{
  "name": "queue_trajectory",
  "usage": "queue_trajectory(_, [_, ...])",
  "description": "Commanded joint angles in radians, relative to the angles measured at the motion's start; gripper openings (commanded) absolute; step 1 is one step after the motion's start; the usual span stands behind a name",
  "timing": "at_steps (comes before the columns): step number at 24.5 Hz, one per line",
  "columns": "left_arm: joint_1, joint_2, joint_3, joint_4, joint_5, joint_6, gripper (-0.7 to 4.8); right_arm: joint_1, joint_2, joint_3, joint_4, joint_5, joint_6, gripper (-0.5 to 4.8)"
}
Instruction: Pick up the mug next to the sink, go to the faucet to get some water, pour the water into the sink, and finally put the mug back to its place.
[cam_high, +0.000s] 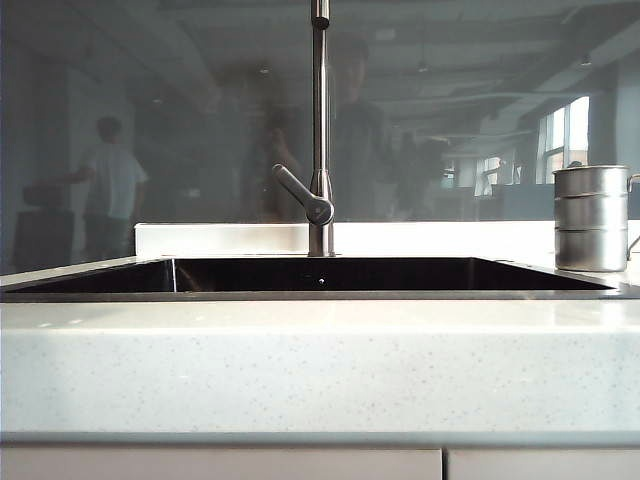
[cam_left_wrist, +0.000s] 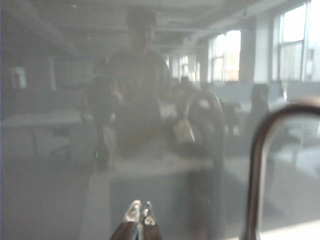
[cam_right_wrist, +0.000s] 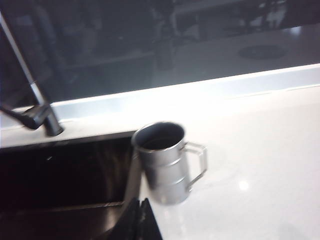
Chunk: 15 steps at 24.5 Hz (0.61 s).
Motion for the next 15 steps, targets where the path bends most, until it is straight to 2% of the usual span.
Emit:
queue_trajectory(1, [-0.003,-0.150,-0.151,-0.069,-0.035,0.018,-0.03,0.000,-0.040,0.005,-0.072,-0.096,0.004,-0.08])
queue_trajectory(6, [-0.003,-0.373,-0.320,-0.196,-0.074,0.021,-0.03,0.000,-0.083,0.005,-0.076,-0.108,0.004,-0.08])
queue_trajectory(8, [-0.004,-0.547,-0.409,-0.249,-0.098,0.014,-0.03,-0.002,-0.085,0.005,-0.061,-0.106,0.004,-0.08])
queue_trajectory(11, [-0.003,-0.693,-0.428,-0.356,-0.100,-0.016,-0.03,-0.001,-0.085,0.005,-0.062,-0.107,0.004,-0.08])
queue_trajectory(15, [-0.003,-0.788,-0.428,-0.395,-0.102,-0.016,-0.03,-0.001,-0.085,0.005,-0.062,-0.107,0.004,-0.08])
